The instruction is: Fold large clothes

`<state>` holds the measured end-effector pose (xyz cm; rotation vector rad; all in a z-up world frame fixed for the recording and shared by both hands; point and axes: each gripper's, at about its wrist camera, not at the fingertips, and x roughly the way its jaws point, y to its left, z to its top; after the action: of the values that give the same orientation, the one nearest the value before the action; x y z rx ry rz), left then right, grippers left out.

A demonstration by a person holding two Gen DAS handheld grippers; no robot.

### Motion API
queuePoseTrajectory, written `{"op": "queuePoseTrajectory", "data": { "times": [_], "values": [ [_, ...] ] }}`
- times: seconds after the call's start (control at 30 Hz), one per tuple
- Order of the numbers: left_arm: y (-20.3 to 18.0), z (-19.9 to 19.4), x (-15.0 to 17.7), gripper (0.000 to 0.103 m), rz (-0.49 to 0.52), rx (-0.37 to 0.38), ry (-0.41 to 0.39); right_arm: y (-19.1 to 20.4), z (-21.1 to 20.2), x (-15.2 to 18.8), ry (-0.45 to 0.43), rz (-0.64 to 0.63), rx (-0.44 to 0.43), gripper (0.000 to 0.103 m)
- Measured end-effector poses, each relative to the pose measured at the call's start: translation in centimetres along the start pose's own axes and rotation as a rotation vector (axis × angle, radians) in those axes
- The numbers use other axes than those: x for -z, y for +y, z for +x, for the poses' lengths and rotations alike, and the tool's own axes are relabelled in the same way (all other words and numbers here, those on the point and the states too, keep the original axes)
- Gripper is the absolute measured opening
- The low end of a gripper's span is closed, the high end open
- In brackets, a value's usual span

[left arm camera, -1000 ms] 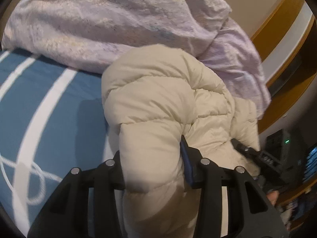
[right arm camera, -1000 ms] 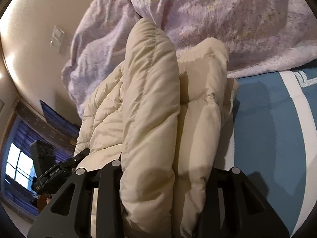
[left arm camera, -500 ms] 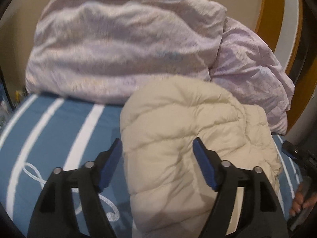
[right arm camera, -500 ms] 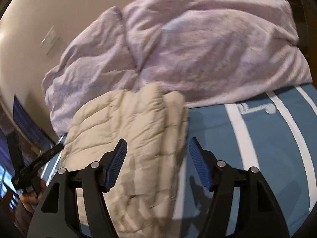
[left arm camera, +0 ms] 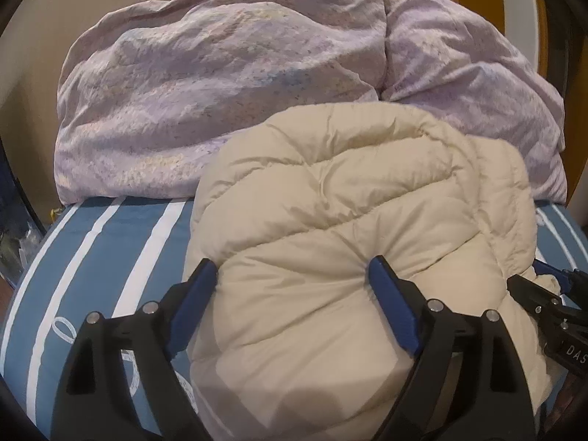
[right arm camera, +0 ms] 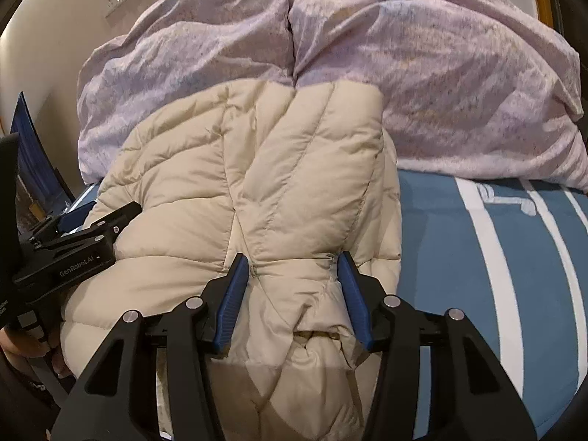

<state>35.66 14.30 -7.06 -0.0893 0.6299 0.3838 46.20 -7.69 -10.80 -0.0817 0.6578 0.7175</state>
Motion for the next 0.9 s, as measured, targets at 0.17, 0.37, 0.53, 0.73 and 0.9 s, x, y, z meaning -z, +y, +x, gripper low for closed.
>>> {"op": "queuePoseTrajectory", "data": {
  "times": [0.17,0.37,0.53,0.73,0.9],
  "values": [
    [0.0,0.5,0.5,0.087,0.006,-0.003,0.004,0.4,0.4,0.5,0.008,-0.015,0.019,0.052],
    [0.0,1.1,0.8,0.089,0.013,-0.006,0.007,0.6,1.0,0.7,0.039,-0.022,0.037,0.052],
    [-0.3,1.4,0.9,0.091,0.031,-0.024,0.009,0.7,1.5,0.7,0.068,-0.025,0.06,0.053],
    [-0.2,2.0,1.0,0.094,0.037,-0.032,0.022,1.0,1.8,0.6,0.075,-0.038,0.087,0.053],
    [-0.1,2.4,1.0,0.094,0.039,-0.03,0.048,1.2,1.9,0.5,0.069,-0.045,0.093,0.054]
  ]
}}
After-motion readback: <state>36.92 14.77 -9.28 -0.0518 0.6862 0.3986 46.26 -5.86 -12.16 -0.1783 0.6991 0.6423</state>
